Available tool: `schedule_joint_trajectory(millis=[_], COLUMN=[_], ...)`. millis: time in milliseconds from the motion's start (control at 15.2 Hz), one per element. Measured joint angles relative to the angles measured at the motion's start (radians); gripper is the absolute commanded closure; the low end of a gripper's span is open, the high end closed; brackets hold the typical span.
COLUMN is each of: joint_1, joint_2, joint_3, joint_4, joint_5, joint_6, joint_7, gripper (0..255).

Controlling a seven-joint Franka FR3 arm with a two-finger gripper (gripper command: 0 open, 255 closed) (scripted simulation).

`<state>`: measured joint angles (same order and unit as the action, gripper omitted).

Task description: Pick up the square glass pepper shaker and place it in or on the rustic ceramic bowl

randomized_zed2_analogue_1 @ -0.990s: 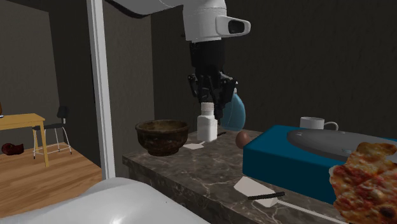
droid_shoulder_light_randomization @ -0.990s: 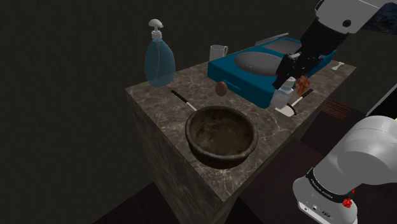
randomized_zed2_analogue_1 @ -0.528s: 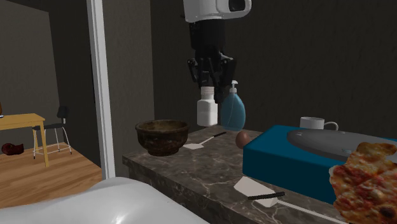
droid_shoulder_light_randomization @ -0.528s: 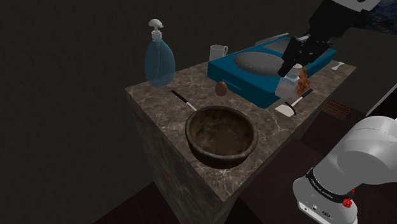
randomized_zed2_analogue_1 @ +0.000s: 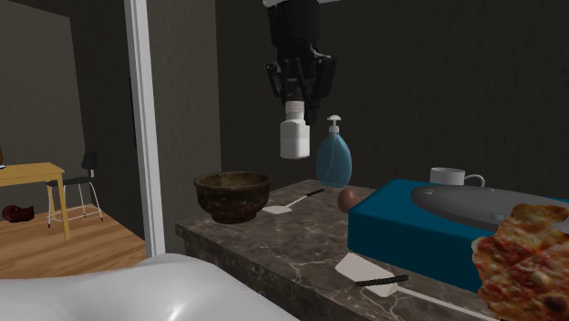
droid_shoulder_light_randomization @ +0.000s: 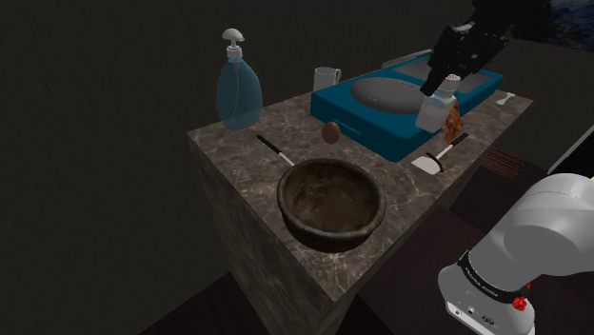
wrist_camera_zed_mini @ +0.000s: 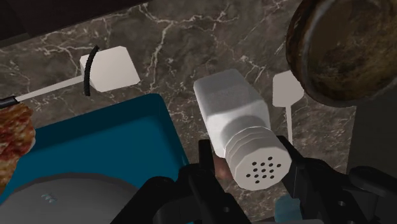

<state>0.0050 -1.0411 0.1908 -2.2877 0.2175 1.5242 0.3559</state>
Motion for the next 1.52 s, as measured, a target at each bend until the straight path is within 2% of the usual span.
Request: schedule_joint_trajectory(millis=[726, 1056, 1188, 1518], joint_1=[-0.025, -0.068, -0.073, -0.064], joint_2=[0.198, 0.318, 0.331, 0.309], joint_3=[0.258, 0.396, 0.418, 0.435], joint_4=[0.22, 0.356, 0.359, 0.285], joint_5=[0.109, 0.122, 0.126, 0.142], joint_6=[0.036, 0.057, 0.073, 0.129], joint_7=[0.221, 0.332, 0.346, 0.346], gripper=[255, 255, 255, 255])
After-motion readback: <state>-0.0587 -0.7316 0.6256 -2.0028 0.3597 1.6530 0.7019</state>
